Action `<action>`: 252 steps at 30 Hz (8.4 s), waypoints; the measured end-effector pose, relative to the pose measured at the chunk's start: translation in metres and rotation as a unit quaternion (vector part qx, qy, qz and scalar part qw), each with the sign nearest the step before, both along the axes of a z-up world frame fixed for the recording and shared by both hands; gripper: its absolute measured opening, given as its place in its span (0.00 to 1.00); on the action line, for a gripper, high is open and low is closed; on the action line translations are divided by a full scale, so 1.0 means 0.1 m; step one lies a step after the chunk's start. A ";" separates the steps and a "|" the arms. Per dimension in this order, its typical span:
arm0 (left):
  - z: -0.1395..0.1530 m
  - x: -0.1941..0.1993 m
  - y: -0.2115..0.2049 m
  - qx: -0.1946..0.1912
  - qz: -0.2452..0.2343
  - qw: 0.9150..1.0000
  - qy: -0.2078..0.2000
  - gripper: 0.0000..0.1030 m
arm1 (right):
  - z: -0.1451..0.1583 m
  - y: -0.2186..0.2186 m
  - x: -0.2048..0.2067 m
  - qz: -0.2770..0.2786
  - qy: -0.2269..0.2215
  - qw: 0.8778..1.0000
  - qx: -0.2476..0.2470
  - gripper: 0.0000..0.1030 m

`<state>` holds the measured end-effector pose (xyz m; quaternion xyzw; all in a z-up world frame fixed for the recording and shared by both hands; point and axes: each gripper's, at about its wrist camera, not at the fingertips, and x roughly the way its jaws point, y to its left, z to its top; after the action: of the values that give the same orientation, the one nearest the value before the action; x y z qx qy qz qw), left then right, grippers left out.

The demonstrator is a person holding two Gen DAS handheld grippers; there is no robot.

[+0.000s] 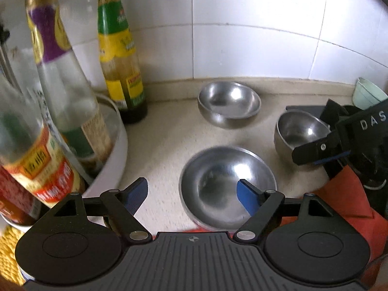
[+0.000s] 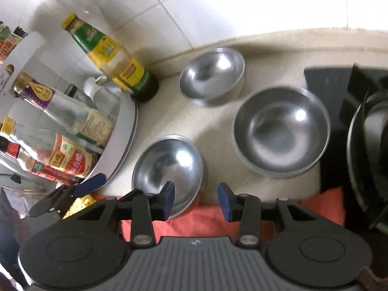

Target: Organize plates and bowls

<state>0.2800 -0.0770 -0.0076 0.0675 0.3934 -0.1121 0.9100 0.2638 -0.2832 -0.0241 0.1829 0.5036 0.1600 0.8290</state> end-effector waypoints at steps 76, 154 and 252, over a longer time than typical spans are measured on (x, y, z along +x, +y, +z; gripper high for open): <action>-0.76 1.85 -0.97 0.064 -0.021 0.996 0.064 0.68 | -0.66 -0.18 1.77 0.076 -0.017 0.997 -0.021 0.22; -0.41 0.24 -0.27 0.020 0.022 0.998 0.061 0.74 | -0.29 0.51 0.31 0.123 0.030 0.992 -0.012 0.22; -0.61 1.15 -1.56 0.070 -0.120 0.985 0.103 0.54 | -0.54 -0.84 0.28 -0.030 -0.002 1.000 0.005 0.23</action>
<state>0.3953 -0.2330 -0.0684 0.1660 0.4809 -0.1991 0.8375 0.2921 -0.3670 -0.0780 0.2021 0.4958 0.1379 0.8332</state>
